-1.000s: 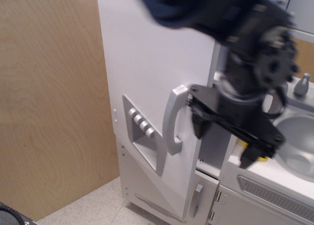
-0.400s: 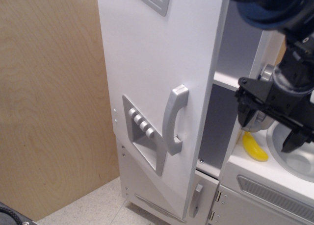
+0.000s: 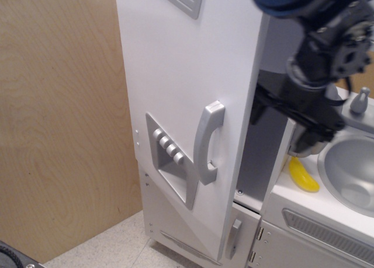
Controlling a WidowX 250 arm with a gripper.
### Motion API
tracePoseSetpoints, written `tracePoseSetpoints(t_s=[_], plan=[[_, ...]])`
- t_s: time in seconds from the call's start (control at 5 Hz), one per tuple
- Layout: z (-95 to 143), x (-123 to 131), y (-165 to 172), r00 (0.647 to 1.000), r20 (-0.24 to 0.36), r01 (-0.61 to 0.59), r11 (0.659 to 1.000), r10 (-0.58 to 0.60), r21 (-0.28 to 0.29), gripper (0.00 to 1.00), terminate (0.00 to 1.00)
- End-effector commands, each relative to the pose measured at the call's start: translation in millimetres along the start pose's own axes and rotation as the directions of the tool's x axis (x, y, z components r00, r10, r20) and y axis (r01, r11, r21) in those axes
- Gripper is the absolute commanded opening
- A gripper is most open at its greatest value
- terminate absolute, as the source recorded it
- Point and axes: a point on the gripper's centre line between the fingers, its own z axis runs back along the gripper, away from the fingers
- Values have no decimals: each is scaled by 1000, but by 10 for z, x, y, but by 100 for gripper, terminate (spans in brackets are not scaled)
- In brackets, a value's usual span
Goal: Open fridge
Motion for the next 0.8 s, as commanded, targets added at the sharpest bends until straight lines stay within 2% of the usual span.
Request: tracePoseSetpoints(t_s=[0.0, 0.2, 0.4, 0.6], plan=[[318, -186, 424, 997, 72, -36, 996, 30, 78, 100, 0], [433, -458, 631, 997, 71, -43, 995, 36, 95, 100, 0], [448, -660, 908, 996, 63, -66, 992, 59, 111, 100, 0], [330, -767, 1215, 990, 96, -113, 982, 99, 152, 100, 0]])
